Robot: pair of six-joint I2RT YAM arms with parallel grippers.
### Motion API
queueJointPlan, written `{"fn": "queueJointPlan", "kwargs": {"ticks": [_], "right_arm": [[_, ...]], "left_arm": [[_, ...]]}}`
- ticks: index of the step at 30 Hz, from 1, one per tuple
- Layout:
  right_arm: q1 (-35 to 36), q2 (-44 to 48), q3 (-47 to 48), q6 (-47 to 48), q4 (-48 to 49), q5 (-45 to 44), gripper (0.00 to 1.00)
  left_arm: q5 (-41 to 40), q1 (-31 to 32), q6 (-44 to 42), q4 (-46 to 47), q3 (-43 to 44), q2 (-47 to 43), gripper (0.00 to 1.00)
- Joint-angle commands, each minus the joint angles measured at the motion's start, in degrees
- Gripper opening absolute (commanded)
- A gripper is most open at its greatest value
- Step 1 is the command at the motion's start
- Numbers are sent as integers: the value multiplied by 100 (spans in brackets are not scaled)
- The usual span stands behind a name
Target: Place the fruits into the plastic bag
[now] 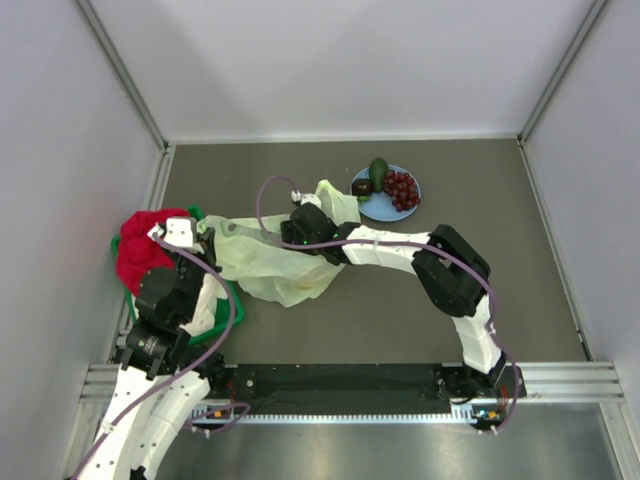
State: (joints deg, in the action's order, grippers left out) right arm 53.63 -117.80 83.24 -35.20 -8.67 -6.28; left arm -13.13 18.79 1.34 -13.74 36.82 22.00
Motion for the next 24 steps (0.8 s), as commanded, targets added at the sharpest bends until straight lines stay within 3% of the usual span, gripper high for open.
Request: {"fn": "queueJointPlan", "kwargs": {"ticks": [1,6,24], "right_arm": [[113,319,25,13,146,74,78],[113,345,17,13,181,224,86],[-230,1303,-432,-496,831,821,88]], "left_arm": [[-67,-24,-38,301,-17,24,0],[-67,-24,-38,301,-17,-3,0],[-59,-24,-20,293,-17,-47,0]]}}
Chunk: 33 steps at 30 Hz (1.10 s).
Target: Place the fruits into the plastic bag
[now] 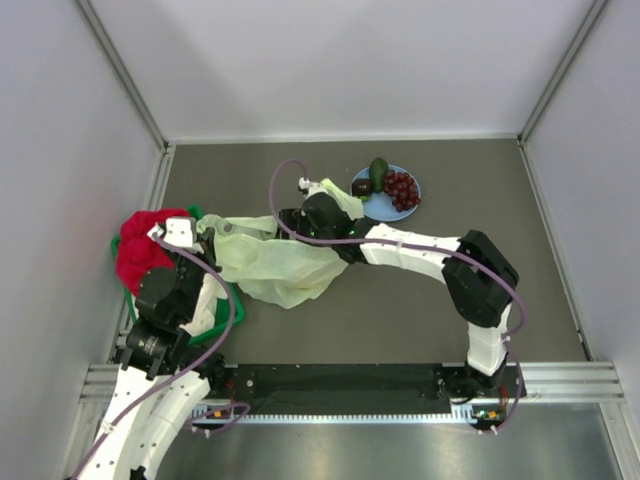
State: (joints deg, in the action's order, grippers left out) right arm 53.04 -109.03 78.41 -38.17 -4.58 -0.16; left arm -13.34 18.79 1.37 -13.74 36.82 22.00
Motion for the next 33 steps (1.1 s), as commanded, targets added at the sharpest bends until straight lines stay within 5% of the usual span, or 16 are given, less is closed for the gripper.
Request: {"fn": "queueJointPlan", "kwargs": {"ticks": [1,21,33], "right_arm": [[-197,453,51,-225,597,271,88],[-478,1858,-388,-120,1196,965,87],[-531,2861,-713,328,933,580,87]], "left_arm": [[-37,-24,-22,284,-17,-38,0],[34,-24,4,310,-17,24,0],[51,-33,13,293,-17,50,0]]}}
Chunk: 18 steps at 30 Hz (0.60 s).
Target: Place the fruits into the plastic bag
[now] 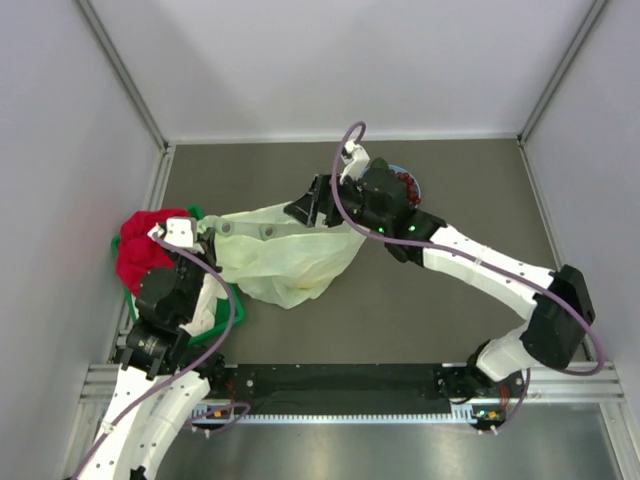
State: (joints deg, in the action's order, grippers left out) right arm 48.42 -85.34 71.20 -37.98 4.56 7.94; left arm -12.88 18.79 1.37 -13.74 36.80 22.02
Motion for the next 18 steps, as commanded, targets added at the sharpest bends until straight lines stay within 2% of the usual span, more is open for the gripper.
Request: {"fn": "queueJointPlan", "kwargs": {"ticks": [1,8,18], "right_arm": [[-61,553,17,352,-51,-293,87],[-157,1150,34,993,-815,-1074,87],[-1282,1854,-457,1205,-1378,-1146,89]], "left_arm": [[5,-33,13,301,-15,57,0],[49,-24,22,310,-15,65,0],[41,-33,22,301,-6,109,0]]}}
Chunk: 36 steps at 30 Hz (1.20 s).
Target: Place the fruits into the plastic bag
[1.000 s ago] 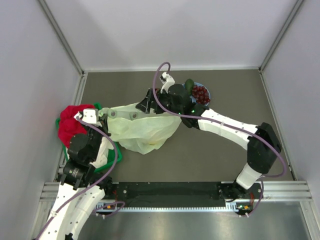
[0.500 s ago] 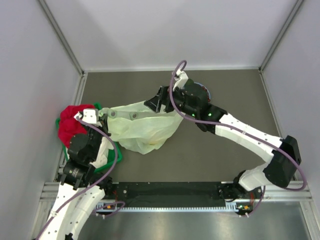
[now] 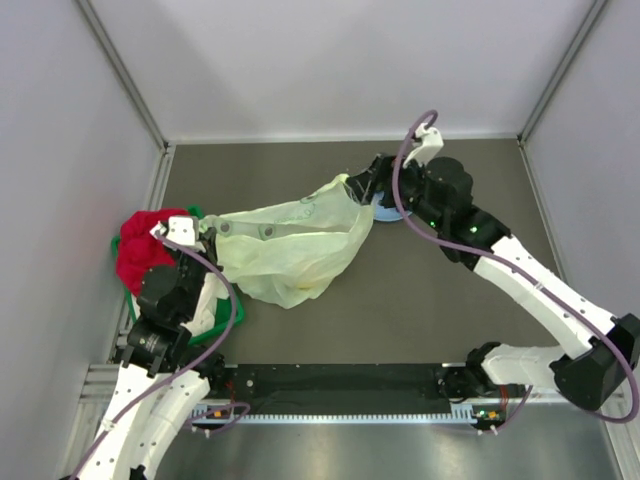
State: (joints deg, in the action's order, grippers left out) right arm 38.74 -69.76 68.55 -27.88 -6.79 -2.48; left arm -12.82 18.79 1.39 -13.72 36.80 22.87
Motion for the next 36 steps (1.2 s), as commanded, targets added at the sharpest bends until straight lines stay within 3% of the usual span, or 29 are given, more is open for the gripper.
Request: {"fn": "queueJointPlan", "kwargs": {"ticks": [1,9,15,20,36], "right_arm": [[-471,339,-246,204,-349,-103,90],[-1176,516,-668,397,-718,-384,94],[-1359,-11,-712,880,-1167,-780,99],[-1887,-477,-650,863,-1088,-175,99],[-2011,-3499,2019,2163,-1835,-253,99]], "left_arm": [[16,-24,19,291,-6,15,0],[-142,-24,-7,282,-15,-38,0],[-151,-33,-7,255,12,-20,0],[-160,-24,2,264,3,-64,0],[-72,-33,28,273,3,-72,0]]}}
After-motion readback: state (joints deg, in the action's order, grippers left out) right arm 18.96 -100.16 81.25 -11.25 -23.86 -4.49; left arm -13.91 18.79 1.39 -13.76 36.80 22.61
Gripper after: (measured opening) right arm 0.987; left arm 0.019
